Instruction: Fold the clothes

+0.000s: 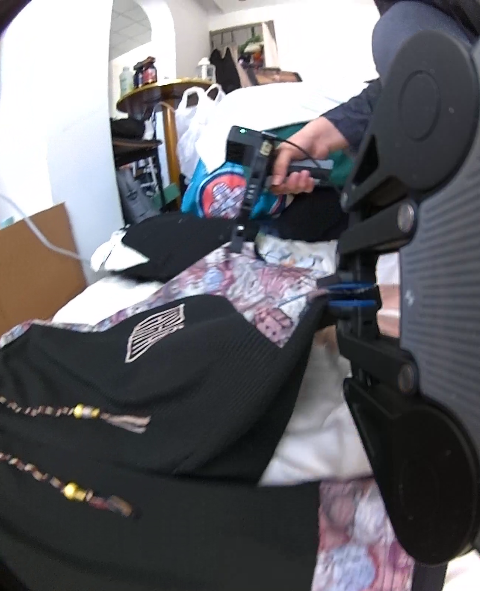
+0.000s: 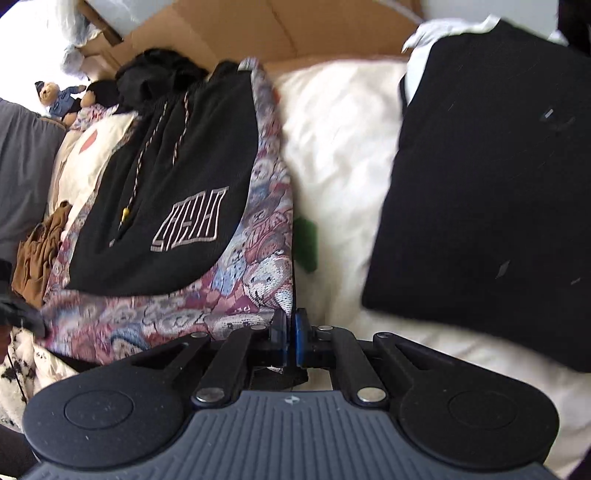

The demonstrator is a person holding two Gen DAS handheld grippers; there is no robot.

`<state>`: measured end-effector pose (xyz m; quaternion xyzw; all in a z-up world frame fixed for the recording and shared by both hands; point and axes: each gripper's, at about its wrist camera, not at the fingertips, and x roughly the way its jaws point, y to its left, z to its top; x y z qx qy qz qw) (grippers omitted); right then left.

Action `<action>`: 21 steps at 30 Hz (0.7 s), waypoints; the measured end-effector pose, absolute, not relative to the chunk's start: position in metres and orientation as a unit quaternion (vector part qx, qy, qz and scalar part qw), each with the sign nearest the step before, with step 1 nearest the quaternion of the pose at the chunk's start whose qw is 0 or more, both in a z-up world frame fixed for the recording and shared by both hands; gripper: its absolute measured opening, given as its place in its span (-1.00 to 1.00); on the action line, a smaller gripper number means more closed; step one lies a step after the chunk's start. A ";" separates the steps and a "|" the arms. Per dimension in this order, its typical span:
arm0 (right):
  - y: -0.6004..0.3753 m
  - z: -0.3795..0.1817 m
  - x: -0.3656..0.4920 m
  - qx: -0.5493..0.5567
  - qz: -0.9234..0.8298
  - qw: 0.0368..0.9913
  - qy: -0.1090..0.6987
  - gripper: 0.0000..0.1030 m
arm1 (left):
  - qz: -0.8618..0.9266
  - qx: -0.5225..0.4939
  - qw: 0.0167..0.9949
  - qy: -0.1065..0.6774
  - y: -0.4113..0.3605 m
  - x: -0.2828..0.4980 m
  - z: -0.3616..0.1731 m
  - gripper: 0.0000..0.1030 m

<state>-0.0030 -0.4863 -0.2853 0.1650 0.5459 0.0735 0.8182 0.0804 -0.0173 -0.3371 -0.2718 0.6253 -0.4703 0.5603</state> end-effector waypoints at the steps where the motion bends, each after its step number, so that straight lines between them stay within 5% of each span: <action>1: -0.488 -0.281 -0.002 0.160 0.075 0.819 0.546 -0.92 | -0.471 -0.271 0.558 0.627 -0.018 0.079 -0.338 -0.88; 16: -0.494 -0.340 -0.008 0.123 0.049 0.780 0.612 -0.76 | -0.416 -0.143 0.565 0.698 -0.048 0.056 -0.402 -0.81; 18: -0.494 -0.338 -0.007 0.110 0.045 0.779 0.615 -0.36 | -0.413 -0.122 0.564 0.705 -0.048 0.056 -0.401 -0.55; 21: -0.498 -0.331 -0.008 0.114 0.054 0.783 0.609 -0.14 | -0.414 -0.152 0.564 0.698 -0.038 0.061 -0.396 -0.10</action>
